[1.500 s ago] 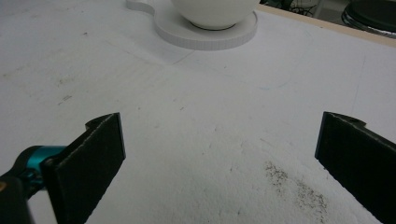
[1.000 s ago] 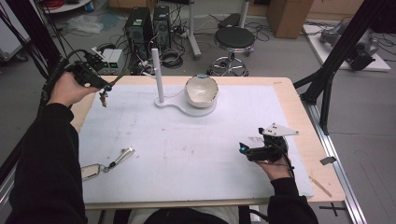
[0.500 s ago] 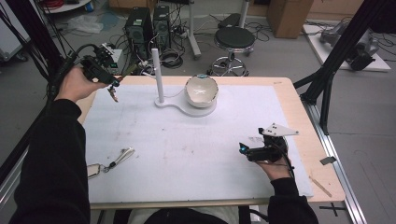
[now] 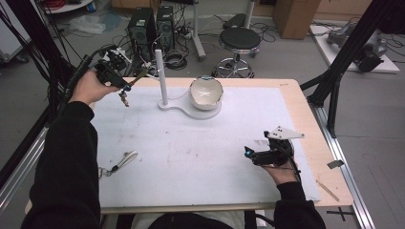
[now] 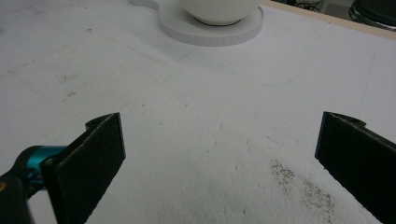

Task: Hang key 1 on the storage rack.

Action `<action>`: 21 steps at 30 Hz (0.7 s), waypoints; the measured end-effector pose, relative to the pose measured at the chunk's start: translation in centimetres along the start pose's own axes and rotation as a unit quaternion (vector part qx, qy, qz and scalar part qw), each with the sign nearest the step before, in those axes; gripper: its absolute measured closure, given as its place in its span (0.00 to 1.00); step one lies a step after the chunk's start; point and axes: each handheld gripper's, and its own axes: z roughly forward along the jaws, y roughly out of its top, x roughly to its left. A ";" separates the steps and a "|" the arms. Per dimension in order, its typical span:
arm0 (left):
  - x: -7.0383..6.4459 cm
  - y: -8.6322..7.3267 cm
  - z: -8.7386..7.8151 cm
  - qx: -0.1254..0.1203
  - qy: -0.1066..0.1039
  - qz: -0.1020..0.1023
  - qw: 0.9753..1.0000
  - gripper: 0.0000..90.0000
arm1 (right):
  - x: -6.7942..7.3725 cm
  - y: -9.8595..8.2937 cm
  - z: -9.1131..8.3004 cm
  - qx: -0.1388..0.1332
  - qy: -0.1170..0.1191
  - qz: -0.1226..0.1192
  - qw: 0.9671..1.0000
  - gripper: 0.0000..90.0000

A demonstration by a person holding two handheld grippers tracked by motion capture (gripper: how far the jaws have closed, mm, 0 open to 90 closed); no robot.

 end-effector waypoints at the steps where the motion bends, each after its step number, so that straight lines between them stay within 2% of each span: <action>1: 0.0 0.1 0.2 0.001 -0.001 0.001 1.000 0.85 | 0.0 0.0 0.0 0.000 0.000 -0.001 1.000 0.01; 10: -0.2 0.5 1.2 0.007 -0.009 0.000 1.000 0.85 | 0.1 -0.1 0.1 0.006 -0.003 -0.004 1.000 0.01; 21: -0.7 0.9 2.5 0.016 -0.014 0.010 1.000 0.85 | 0.1 -0.1 0.2 0.009 -0.003 -0.006 1.000 0.01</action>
